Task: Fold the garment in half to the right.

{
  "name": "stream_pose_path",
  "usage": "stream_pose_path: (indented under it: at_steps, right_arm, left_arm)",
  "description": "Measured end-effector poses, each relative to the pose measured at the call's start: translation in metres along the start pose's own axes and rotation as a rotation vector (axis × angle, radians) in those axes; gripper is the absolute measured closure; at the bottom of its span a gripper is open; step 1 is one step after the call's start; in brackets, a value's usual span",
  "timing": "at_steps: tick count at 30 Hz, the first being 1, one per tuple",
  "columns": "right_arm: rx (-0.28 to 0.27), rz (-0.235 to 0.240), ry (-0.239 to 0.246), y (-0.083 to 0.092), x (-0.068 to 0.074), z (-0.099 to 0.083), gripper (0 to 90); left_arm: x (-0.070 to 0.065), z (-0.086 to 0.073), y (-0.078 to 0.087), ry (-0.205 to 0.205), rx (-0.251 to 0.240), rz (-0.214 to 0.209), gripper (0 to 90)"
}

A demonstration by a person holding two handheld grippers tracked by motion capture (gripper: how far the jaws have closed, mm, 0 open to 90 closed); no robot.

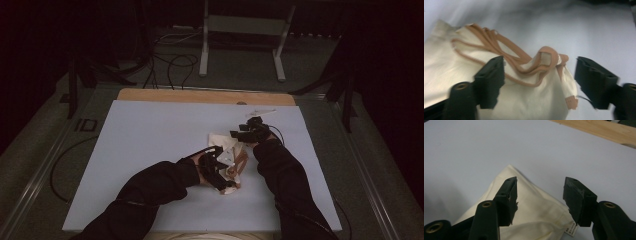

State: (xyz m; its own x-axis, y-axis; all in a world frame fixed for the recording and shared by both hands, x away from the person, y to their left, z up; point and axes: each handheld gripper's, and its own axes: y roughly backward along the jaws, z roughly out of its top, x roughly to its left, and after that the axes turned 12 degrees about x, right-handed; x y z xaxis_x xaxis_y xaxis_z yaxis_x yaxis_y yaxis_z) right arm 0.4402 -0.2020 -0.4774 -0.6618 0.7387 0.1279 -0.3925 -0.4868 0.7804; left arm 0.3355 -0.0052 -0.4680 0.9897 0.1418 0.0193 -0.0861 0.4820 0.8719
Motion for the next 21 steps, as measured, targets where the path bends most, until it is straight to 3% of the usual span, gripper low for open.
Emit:
stream_pose_path:
  at_steps: [6,15,21]
  right_arm:
    - [0.025,0.006,0.023,0.0,0.008,0.0,45.8]
    - [0.062,0.04,0.078,0.001,0.033,-0.005,46.0]
    - [0.111,0.004,0.123,-0.001,0.043,-0.015,45.8]
  left_arm:
    - [0.0,-0.015,0.012,0.043,-0.048,-0.001,2.1]
    - [-0.004,-0.053,0.034,0.128,-0.092,0.029,0.5]
    - [-0.005,-0.084,0.043,0.193,-0.117,0.058,0.5]
